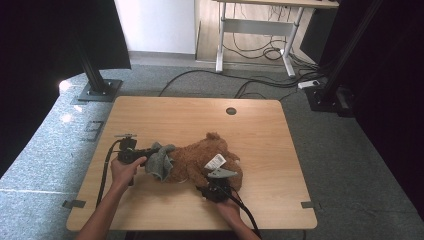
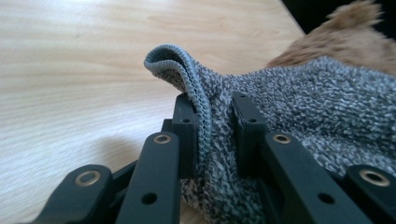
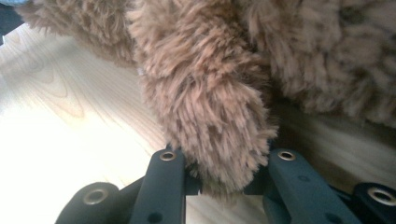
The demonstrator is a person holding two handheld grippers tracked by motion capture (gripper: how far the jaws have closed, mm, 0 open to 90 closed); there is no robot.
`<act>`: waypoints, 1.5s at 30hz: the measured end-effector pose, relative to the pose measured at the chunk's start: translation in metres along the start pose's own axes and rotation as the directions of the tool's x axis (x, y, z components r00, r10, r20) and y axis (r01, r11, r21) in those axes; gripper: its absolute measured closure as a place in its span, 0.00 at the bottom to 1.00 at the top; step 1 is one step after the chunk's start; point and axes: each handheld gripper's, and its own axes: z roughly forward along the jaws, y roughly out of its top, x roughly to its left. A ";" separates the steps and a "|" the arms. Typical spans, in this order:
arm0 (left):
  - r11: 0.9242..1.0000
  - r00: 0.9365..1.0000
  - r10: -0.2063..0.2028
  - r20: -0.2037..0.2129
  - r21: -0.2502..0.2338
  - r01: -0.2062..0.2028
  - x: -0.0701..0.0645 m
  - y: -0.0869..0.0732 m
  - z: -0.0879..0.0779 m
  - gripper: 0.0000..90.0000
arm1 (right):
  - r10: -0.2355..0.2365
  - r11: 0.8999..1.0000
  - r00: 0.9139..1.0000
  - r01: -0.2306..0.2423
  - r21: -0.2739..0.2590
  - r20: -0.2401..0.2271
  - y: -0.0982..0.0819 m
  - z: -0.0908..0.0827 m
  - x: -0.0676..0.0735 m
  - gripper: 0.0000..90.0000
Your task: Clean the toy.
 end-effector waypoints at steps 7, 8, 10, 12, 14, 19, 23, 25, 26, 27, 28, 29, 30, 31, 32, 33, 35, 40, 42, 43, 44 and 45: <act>1.000 1.000 0.005 0.005 -0.002 -0.005 -0.001 -0.002 0.000 0.83 | 0.022 1.000 0.999 -0.021 0.014 -0.024 -0.001 -0.007 0.001 0.75; 1.000 1.000 0.006 0.004 -0.003 -0.006 -0.001 -0.002 0.000 0.83 | 0.033 0.999 0.999 -0.032 0.019 -0.034 0.000 -0.010 0.001 0.68; 1.000 1.000 0.009 0.000 -0.003 -0.009 -0.002 -0.002 0.000 0.83 | 0.050 0.998 0.998 -0.049 0.026 -0.045 0.000 -0.017 0.001 0.60; 1.000 1.000 0.007 0.005 -0.007 -0.007 -0.001 -0.003 0.000 0.83 | 0.051 0.999 0.998 -0.051 0.004 -0.046 0.001 -0.032 0.001 0.57; 1.000 1.000 0.009 0.010 -0.010 -0.009 -0.001 -0.003 0.000 0.83 | 0.045 0.999 0.998 -0.046 -0.020 -0.039 0.003 -0.044 0.000 0.53; 1.000 1.000 0.010 0.016 -0.017 -0.010 -0.002 -0.004 0.000 0.83 | 0.053 0.994 0.999 -0.051 -0.098 0.012 0.016 -0.072 -0.014 0.46; 1.000 1.000 0.015 0.015 -0.014 -0.015 -0.003 -0.004 0.000 0.83 | 0.079 0.987 0.997 -0.075 -0.141 0.019 0.027 -0.088 -0.029 0.43; 1.000 1.000 0.016 0.017 -0.017 -0.016 -0.002 -0.004 0.000 0.83 | 0.072 0.987 0.997 -0.065 -0.150 0.039 0.032 -0.095 -0.034 0.42; 1.000 1.000 0.015 0.017 -0.018 -0.015 -0.002 -0.003 0.000 0.83 | 0.072 0.986 0.996 -0.063 -0.154 0.053 0.035 -0.097 -0.039 0.40; 1.000 1.000 0.015 0.017 -0.017 -0.015 -0.002 -0.003 0.000 0.83 | 0.069 0.987 0.996 -0.059 -0.151 0.064 0.037 -0.098 -0.041 0.40; 1.000 1.000 0.014 0.018 -0.019 -0.014 -0.002 -0.003 0.000 0.83 | 0.062 0.989 0.995 -0.050 -0.142 0.076 0.040 -0.096 -0.046 0.38; 1.000 1.000 0.015 0.019 -0.019 -0.015 -0.002 -0.003 0.000 0.83 | 0.056 0.991 0.994 -0.043 -0.130 0.094 0.042 -0.094 -0.050 0.36; 1.000 1.000 0.015 0.019 -0.019 -0.015 -0.002 -0.004 0.000 0.83 | 0.051 0.992 0.992 -0.037 -0.120 0.112 0.045 -0.091 -0.055 0.34; 1.000 1.000 0.015 0.019 -0.019 -0.015 -0.002 -0.004 0.000 0.83 | 0.051 0.993 0.992 -0.037 -0.116 0.118 0.046 -0.089 -0.058 0.32; 1.000 1.000 0.015 0.020 -0.019 -0.015 -0.002 -0.003 0.000 0.83 | 0.054 0.993 0.991 -0.040 -0.108 0.127 0.049 -0.084 -0.063 0.31; 1.000 1.000 0.015 0.021 -0.018 -0.014 -0.002 -0.003 0.000 0.83 | 0.050 0.995 0.990 -0.037 -0.097 0.132 0.051 -0.082 -0.065 0.30; 1.000 1.000 0.009 0.027 -0.019 -0.009 -0.002 -0.003 0.000 0.83 | 0.035 0.997 0.991 -0.026 -0.071 0.131 0.053 -0.074 -0.069 0.31; 1.000 0.998 -0.005 0.058 -0.030 0.007 -0.001 0.001 -0.003 0.82 | -0.013 0.999 0.996 0.016 -0.036 0.088 0.046 -0.063 -0.066 0.59; 0.999 0.996 -0.012 0.083 -0.034 0.015 -0.002 0.003 -0.004 0.82 | -0.021 0.999 0.996 0.023 -0.028 0.084 0.041 -0.062 -0.065 0.64; 0.999 0.995 -0.016 0.100 -0.039 0.020 -0.004 0.004 -0.004 0.82 | -0.027 0.999 0.996 0.029 -0.026 0.082 0.037 -0.062 -0.065 0.67; 0.999 0.994 -0.015 0.108 -0.041 0.020 -0.006 0.005 -0.004 0.82 | -0.035 0.999 0.996 0.037 -0.028 0.078 0.032 -0.062 -0.064 0.70; 0.999 0.993 -0.013 0.115 -0.043 0.018 -0.008 0.006 -0.004 0.82 | -0.038 0.999 0.996 0.041 -0.036 0.078 0.029 -0.063 -0.064 0.71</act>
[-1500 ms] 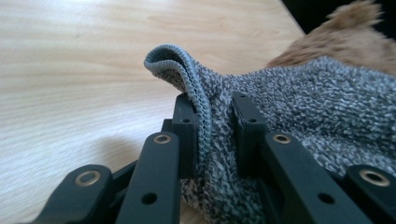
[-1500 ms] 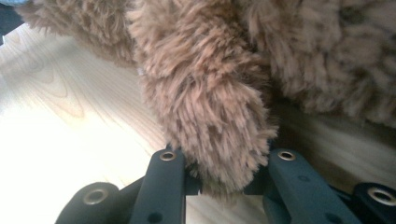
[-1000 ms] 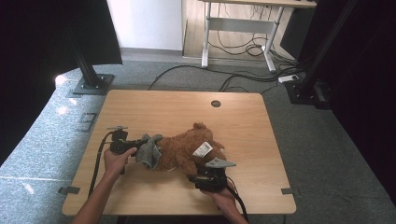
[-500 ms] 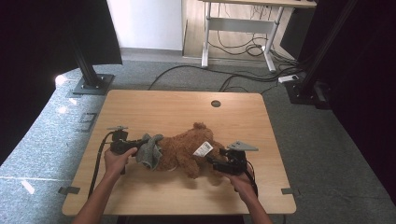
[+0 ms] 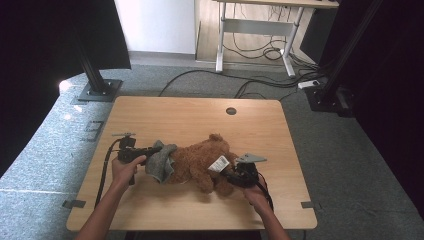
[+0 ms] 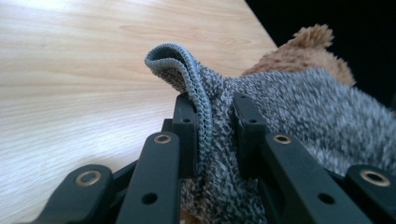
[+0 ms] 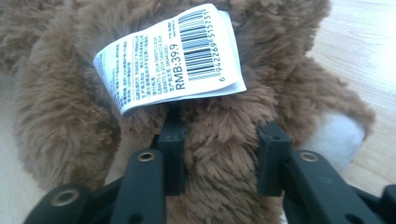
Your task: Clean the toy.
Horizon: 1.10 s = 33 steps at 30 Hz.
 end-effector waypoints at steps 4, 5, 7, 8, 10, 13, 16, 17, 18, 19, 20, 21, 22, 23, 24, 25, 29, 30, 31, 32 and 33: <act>1.000 0.999 0.008 0.045 -0.008 -0.008 -0.013 0.008 0.000 0.82 | -0.018 1.000 1.000 0.018 -0.001 -0.003 -0.008 -0.005 0.003 0.75; 1.000 0.998 0.011 0.065 -0.012 -0.011 -0.018 0.011 0.001 0.82 | -0.024 1.000 1.000 0.024 0.000 -0.004 -0.009 -0.005 0.004 0.75; 0.999 0.996 0.037 0.080 -0.012 -0.036 -0.029 0.018 0.002 0.82 | -0.035 0.999 0.999 0.035 0.000 -0.003 -0.011 -0.007 0.005 0.75; 0.999 0.995 0.045 0.084 -0.012 -0.044 -0.033 0.020 0.004 0.82 | -0.037 0.999 0.999 0.037 -0.002 -0.006 -0.011 -0.007 0.006 0.75; 0.998 0.992 0.060 0.107 -0.005 -0.060 -0.042 0.025 0.009 0.82 | -0.036 0.999 0.999 0.036 -0.004 -0.012 -0.012 -0.007 0.006 0.75; 0.996 0.989 0.081 0.123 0.023 -0.085 -0.057 0.032 0.024 0.82 | -0.041 0.999 0.999 0.040 -0.006 -0.015 -0.012 -0.006 0.008 0.76; 0.993 0.985 0.096 0.140 0.052 -0.104 -0.065 0.036 0.037 0.82 | -0.049 0.999 0.998 0.049 -0.006 -0.029 -0.013 -0.006 0.009 0.76; 0.992 0.983 0.096 0.157 0.065 -0.107 -0.069 0.037 0.043 0.82 | -0.050 0.999 0.998 0.050 -0.006 -0.030 -0.013 -0.006 0.009 0.76; 0.991 0.980 0.095 0.172 0.073 -0.109 -0.072 0.038 0.048 0.82 | -0.051 0.999 0.998 0.051 -0.006 -0.029 -0.013 -0.006 0.009 0.76; 0.990 0.978 0.099 0.184 0.082 -0.116 -0.076 0.039 0.053 0.82 | -0.051 0.999 0.998 0.051 -0.006 -0.029 -0.013 -0.006 0.009 0.76; 0.988 0.976 0.104 0.192 0.088 -0.123 -0.080 0.040 0.058 0.82 | -0.051 0.999 0.998 0.051 -0.006 -0.029 -0.013 -0.005 0.009 0.76; 0.987 0.973 0.109 0.205 0.095 -0.131 -0.085 0.041 0.063 0.82 | -0.051 0.999 0.998 0.051 -0.006 -0.032 -0.013 -0.005 0.009 0.76; 0.986 0.970 0.105 0.221 0.103 -0.131 -0.089 0.042 0.069 0.82 | -0.051 0.999 0.998 0.051 -0.005 -0.035 -0.013 -0.005 0.009 0.76; 0.985 0.968 0.106 0.229 0.110 -0.134 -0.092 0.042 0.074 0.82 | -0.057 0.998 0.998 0.056 -0.005 -0.037 -0.013 -0.004 0.010 0.76; 0.983 0.968 0.114 0.225 0.118 -0.143 -0.096 0.043 0.080 0.82 | -0.059 0.998 0.997 0.059 -0.005 -0.039 -0.013 -0.004 0.010 0.76; 0.978 0.969 0.130 0.210 0.131 -0.160 -0.101 0.044 0.089 0.82 | -0.061 0.998 0.997 0.061 -0.002 -0.040 -0.013 -0.004 0.011 0.76; 0.972 0.975 0.145 0.167 0.161 -0.172 -0.109 0.046 0.109 0.82 | -0.086 0.996 0.996 0.086 0.004 -0.024 -0.014 -0.003 0.014 0.76; 0.970 0.976 0.146 0.158 0.171 -0.173 -0.109 0.046 0.112 0.82 | -0.093 0.996 0.996 0.093 0.006 -0.017 -0.014 -0.003 0.015 0.76; 0.968 0.978 0.140 0.157 0.185 -0.169 -0.110 0.045 0.114 0.82 | -0.096 0.995 0.995 0.096 0.009 -0.015 -0.015 -0.003 0.015 0.76; 0.967 0.978 0.136 0.158 0.196 -0.166 -0.109 0.044 0.115 0.82 | -0.094 0.995 0.995 0.094 0.014 -0.016 -0.016 -0.003 0.015 0.76; 0.966 0.978 0.123 0.166 0.205 -0.156 -0.107 0.042 0.115 0.82 | -0.093 0.995 0.995 0.094 0.016 -0.017 -0.017 -0.004 0.015 0.76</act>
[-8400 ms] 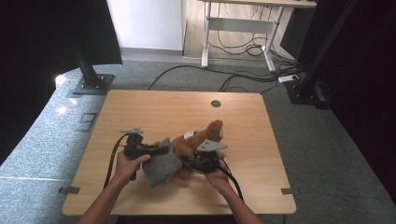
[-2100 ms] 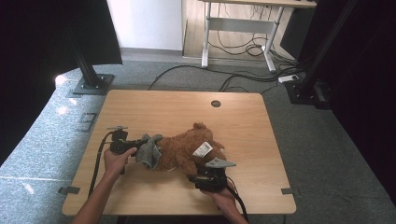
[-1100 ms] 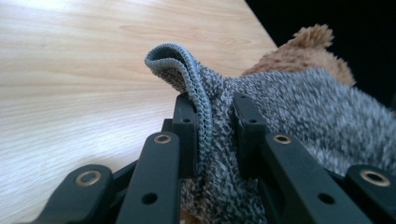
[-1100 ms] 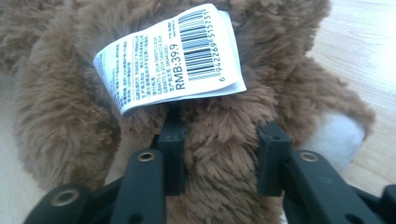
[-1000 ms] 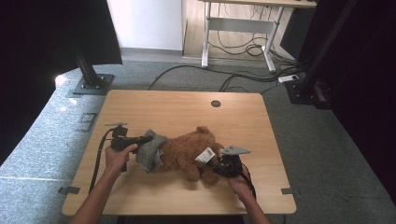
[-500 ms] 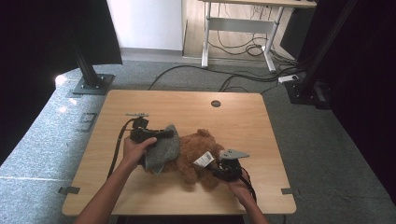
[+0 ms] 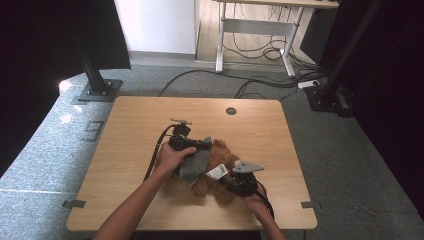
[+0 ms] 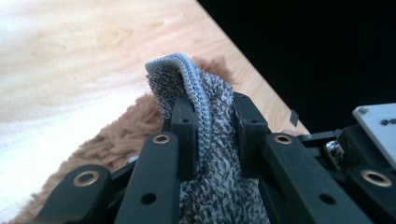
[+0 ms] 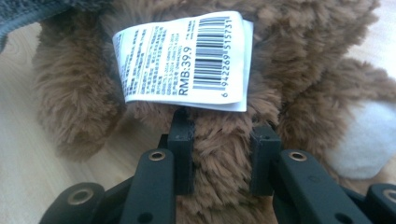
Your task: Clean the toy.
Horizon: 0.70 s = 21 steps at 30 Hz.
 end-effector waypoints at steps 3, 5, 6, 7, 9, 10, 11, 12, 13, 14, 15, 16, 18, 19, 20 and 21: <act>0.999 0.999 -0.032 0.034 0.012 0.031 0.003 -0.007 -0.002 0.82 | 0.024 1.000 0.999 -0.024 0.009 -0.026 -0.003 -0.002 -0.001 0.74; 0.999 0.998 -0.038 0.044 0.008 0.038 0.002 -0.013 -0.005 0.82 | 0.035 0.999 0.998 -0.034 0.011 -0.043 -0.005 -0.004 -0.001 0.70; 0.999 0.998 -0.035 0.050 0.005 0.035 0.001 -0.016 -0.006 0.82 | 0.042 0.999 0.998 -0.042 0.010 -0.044 -0.005 -0.005 -0.001 0.67; 0.999 0.998 -0.032 0.054 0.001 0.032 0.000 -0.020 -0.007 0.82 | 0.054 0.999 0.997 -0.054 0.006 -0.050 -0.006 -0.006 -0.002 0.63; 1.000 0.998 -0.021 0.060 -0.003 0.022 -0.003 -0.026 -0.009 0.82 | 0.084 0.996 0.994 -0.084 -0.005 -0.069 -0.006 -0.010 -0.005 0.57; 1.000 0.998 -0.018 0.062 -0.007 0.019 -0.004 -0.029 -0.009 0.82 | 0.099 0.995 0.992 -0.101 -0.019 -0.079 -0.006 -0.012 -0.006 0.55; 1.000 0.998 -0.009 0.059 -0.011 0.010 -0.006 -0.032 -0.009 0.83 | 0.106 0.994 0.991 -0.109 -0.031 -0.082 -0.006 -0.014 -0.007 0.53; 1.000 0.998 -0.004 0.056 -0.010 0.005 -0.008 -0.035 -0.009 0.83 | 0.125 0.990 0.988 -0.129 -0.050 -0.088 -0.004 -0.017 -0.009 0.51; 1.000 0.999 0.001 0.051 -0.014 0.000 -0.011 -0.038 -0.008 0.83 | 0.137 0.987 0.986 -0.144 -0.072 -0.090 -0.002 -0.020 -0.010 0.49; 1.000 0.999 0.015 0.042 -0.017 -0.014 -0.013 -0.040 -0.008 0.83 | 0.160 0.981 0.982 -0.169 -0.095 -0.097 0.000 -0.023 -0.011 0.47; 1.000 0.999 0.026 0.037 -0.017 -0.025 -0.014 -0.041 -0.007 0.83 | 0.183 0.974 0.977 -0.195 -0.112 -0.110 0.002 -0.025 -0.013 0.45; 0.999 0.999 0.029 0.032 -0.020 -0.029 -0.016 -0.042 -0.007 0.83 | 0.196 0.970 0.973 -0.210 -0.120 -0.123 0.003 -0.026 -0.014 0.43; 0.999 0.999 0.034 0.029 -0.025 -0.033 -0.018 -0.044 -0.008 0.83 | 0.218 0.966 0.967 -0.233 -0.110 -0.133 0.005 -0.022 -0.012 0.41; 0.999 0.999 0.031 0.033 -0.024 -0.031 -0.018 -0.045 -0.008 0.83 | 0.211 0.970 0.969 -0.224 -0.092 -0.132 0.005 -0.018 -0.010 0.40; 0.999 0.999 0.031 0.033 -0.024 -0.031 -0.018 -0.045 -0.008 0.83 | 0.211 0.970 0.969 -0.224 -0.092 -0.132 0.005 -0.018 -0.010 0.40; 0.999 0.999 0.034 0.033 -0.024 -0.033 -0.019 -0.047 -0.009 0.83 | 0.193 0.978 0.974 -0.200 -0.052 -0.120 0.004 -0.007 -0.005 0.37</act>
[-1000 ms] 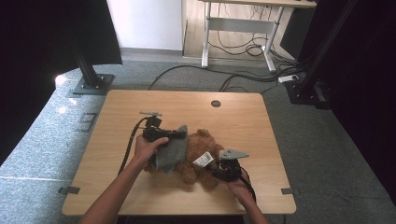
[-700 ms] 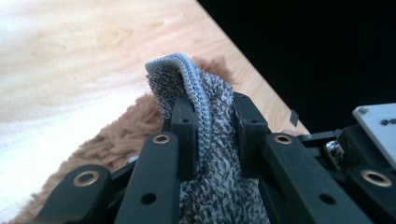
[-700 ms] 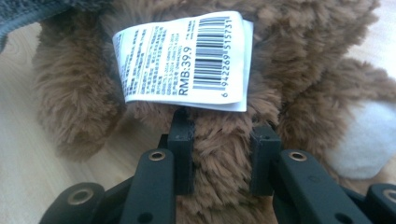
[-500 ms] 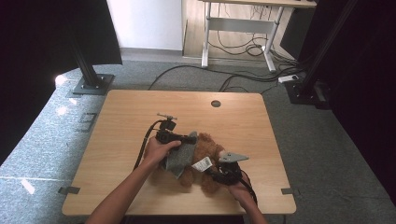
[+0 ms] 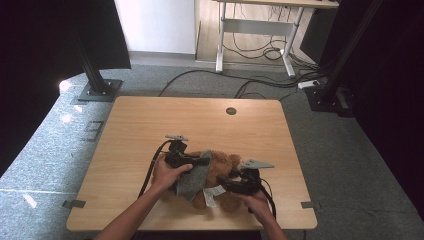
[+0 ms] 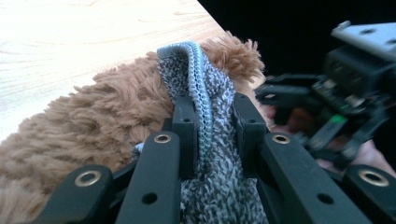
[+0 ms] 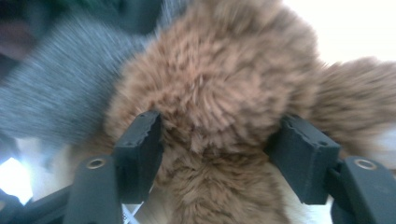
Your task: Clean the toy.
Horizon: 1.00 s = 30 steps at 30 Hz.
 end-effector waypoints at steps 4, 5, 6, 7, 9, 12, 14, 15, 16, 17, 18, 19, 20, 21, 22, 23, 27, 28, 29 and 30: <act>1.000 1.000 0.003 -0.014 -0.020 -0.003 -0.001 -0.006 -0.005 0.83 | -0.016 0.999 1.000 0.016 0.030 -0.015 -0.002 0.011 0.001 0.40; 1.000 1.000 0.007 -0.018 -0.023 -0.007 -0.001 -0.007 -0.006 0.83 | -0.027 0.999 0.999 0.028 0.039 -0.018 -0.003 0.013 0.002 0.44; 1.000 1.000 0.004 -0.022 -0.024 -0.004 -0.001 -0.008 -0.007 0.83 | -0.044 0.998 0.999 0.045 0.053 -0.020 -0.004 0.015 0.003 0.50; 1.000 1.000 0.005 -0.023 -0.022 -0.005 -0.001 -0.008 -0.008 0.83 | -0.067 0.995 0.998 0.068 0.068 -0.016 -0.006 0.017 0.004 0.56; 1.000 1.000 0.003 -0.026 -0.022 -0.004 -0.001 -0.008 -0.011 0.83 | -0.110 0.990 0.994 0.110 0.089 -0.003 -0.009 0.020 0.008 0.66; 0.999 0.999 0.002 -0.038 -0.034 -0.003 0.001 -0.007 -0.014 0.83 | -0.129 0.988 0.992 0.128 0.089 0.011 -0.009 0.020 0.009 0.74; 0.999 0.999 0.009 -0.053 -0.041 -0.011 0.002 -0.006 -0.016 0.83 | -0.139 0.987 0.990 0.137 0.089 0.018 -0.010 0.020 0.009 0.78; 0.999 0.998 0.013 -0.064 -0.040 -0.016 0.002 -0.006 -0.017 0.83 | -0.142 0.986 0.990 0.140 0.089 0.020 -0.010 0.020 0.009 0.79; 0.999 0.997 0.019 -0.078 -0.041 -0.023 0.002 -0.005 -0.018 0.83 | -0.145 0.986 0.989 0.143 0.088 0.021 -0.011 0.019 0.009 0.80; 0.999 0.996 0.023 -0.091 -0.043 -0.027 0.002 -0.004 -0.020 0.83 | -0.148 0.986 0.989 0.146 0.086 0.023 -0.011 0.019 0.009 0.81; 0.999 0.994 0.026 -0.103 -0.043 -0.031 0.002 -0.004 -0.021 0.83 | -0.152 0.985 0.988 0.149 0.084 0.027 -0.011 0.019 0.008 0.82; 0.998 0.992 0.032 -0.124 -0.045 -0.038 0.003 -0.002 -0.024 0.83 | -0.155 0.985 0.987 0.152 0.083 0.031 -0.011 0.019 0.009 0.83; 0.998 0.989 0.037 -0.141 -0.045 -0.044 0.004 -0.002 -0.027 0.83 | -0.158 0.984 0.987 0.155 0.083 0.033 -0.012 0.018 0.008 0.83; 0.998 0.987 0.036 -0.156 -0.052 -0.045 0.005 -0.001 -0.029 0.83 | -0.159 0.984 0.987 0.156 0.083 0.034 -0.012 0.018 0.008 0.84; 0.997 0.986 0.033 -0.165 -0.056 -0.043 0.008 -0.001 -0.033 0.83 | -0.160 0.984 0.987 0.157 0.083 0.033 -0.012 0.018 0.008 0.84; 0.997 0.985 0.027 -0.171 -0.063 -0.039 0.010 -0.001 -0.036 0.83 | -0.160 0.984 0.986 0.157 0.082 0.033 -0.012 0.018 0.008 0.84; 0.996 0.979 0.018 -0.202 -0.081 -0.035 0.017 -0.001 -0.051 0.83 | -0.159 0.984 0.987 0.156 0.083 0.035 -0.013 0.017 0.008 0.85; 0.996 0.978 0.017 -0.209 -0.087 -0.036 0.019 -0.001 -0.054 0.83 | -0.156 0.985 0.987 0.153 0.083 0.035 -0.013 0.017 0.008 0.85; 0.995 0.977 0.016 -0.214 -0.091 -0.036 0.020 -0.001 -0.056 0.83 | -0.154 0.985 0.987 0.151 0.082 0.035 -0.013 0.017 0.007 0.85; 0.995 0.976 0.014 -0.219 -0.094 -0.035 0.021 -0.001 -0.059 0.83 | -0.153 0.985 0.988 0.149 0.083 0.035 -0.013 0.017 0.007 0.85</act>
